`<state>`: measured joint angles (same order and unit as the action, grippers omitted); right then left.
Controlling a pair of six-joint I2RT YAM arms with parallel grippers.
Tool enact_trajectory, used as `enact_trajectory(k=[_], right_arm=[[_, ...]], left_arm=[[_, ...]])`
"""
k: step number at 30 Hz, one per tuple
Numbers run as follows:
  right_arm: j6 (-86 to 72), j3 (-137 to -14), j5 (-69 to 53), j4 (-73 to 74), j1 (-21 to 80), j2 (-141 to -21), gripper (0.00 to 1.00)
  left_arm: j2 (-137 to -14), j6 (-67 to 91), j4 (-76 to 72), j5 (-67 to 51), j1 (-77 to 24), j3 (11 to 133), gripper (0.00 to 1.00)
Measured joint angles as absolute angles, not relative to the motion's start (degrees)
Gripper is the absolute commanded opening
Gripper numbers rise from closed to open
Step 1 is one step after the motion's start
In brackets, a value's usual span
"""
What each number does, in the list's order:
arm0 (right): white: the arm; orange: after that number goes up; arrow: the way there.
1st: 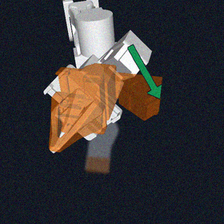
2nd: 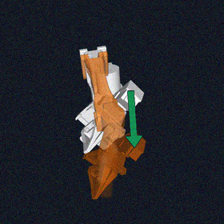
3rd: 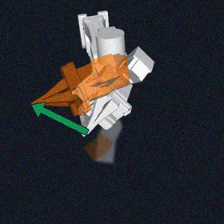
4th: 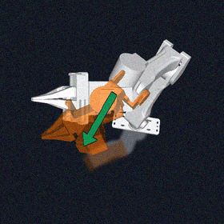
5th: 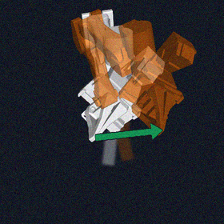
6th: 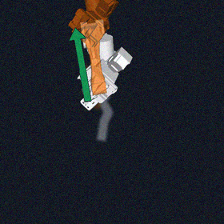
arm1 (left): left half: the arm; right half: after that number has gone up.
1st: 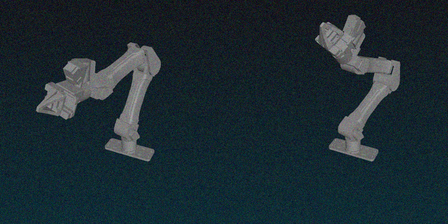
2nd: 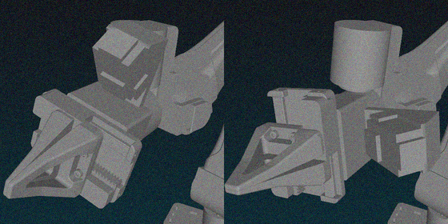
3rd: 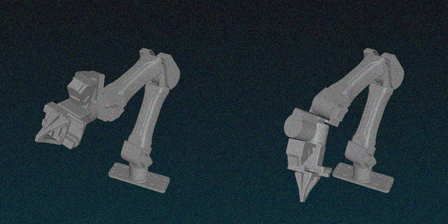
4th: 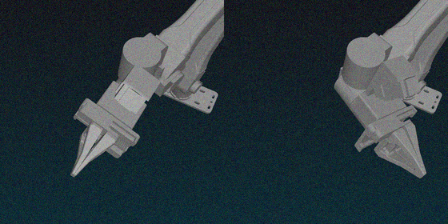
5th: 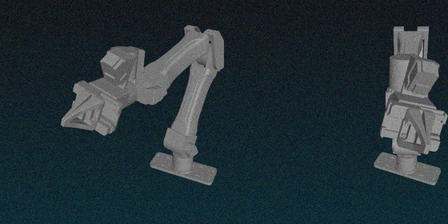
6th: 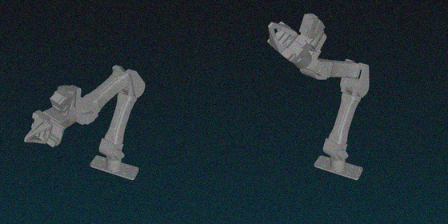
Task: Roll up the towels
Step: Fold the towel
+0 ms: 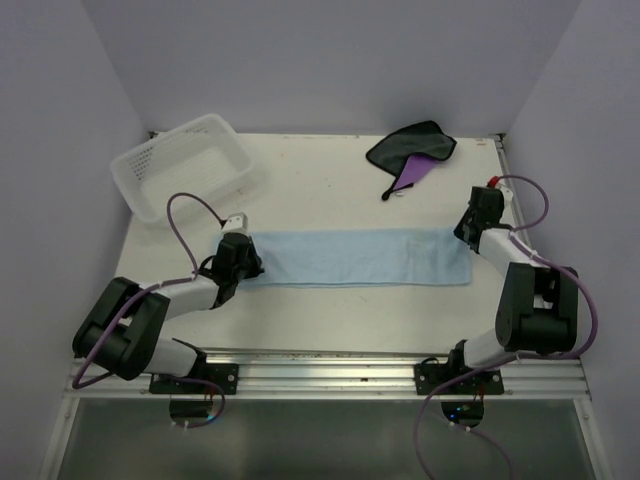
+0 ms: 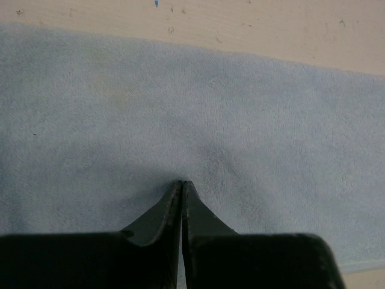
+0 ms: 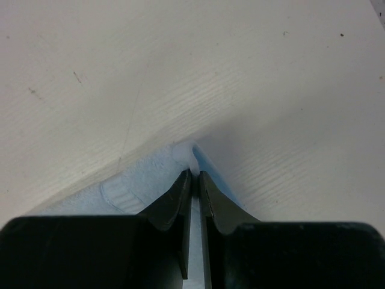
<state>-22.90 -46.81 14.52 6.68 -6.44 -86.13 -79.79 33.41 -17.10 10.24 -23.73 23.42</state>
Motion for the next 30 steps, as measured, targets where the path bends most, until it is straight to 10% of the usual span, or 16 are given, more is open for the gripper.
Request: enact_trajectory(k=[15,30], right_arm=[[-20.9,-51.8,15.5,7.9,-6.4,-93.6,0.42],[-21.9,-51.0,13.5,12.7,-6.4,-79.6,0.58]], left_arm=[[-79.6,33.4,-15.8,11.0,-23.8,24.0,0.06],[-70.1,33.4,-4.6,15.4,-23.8,28.1,0.51]])
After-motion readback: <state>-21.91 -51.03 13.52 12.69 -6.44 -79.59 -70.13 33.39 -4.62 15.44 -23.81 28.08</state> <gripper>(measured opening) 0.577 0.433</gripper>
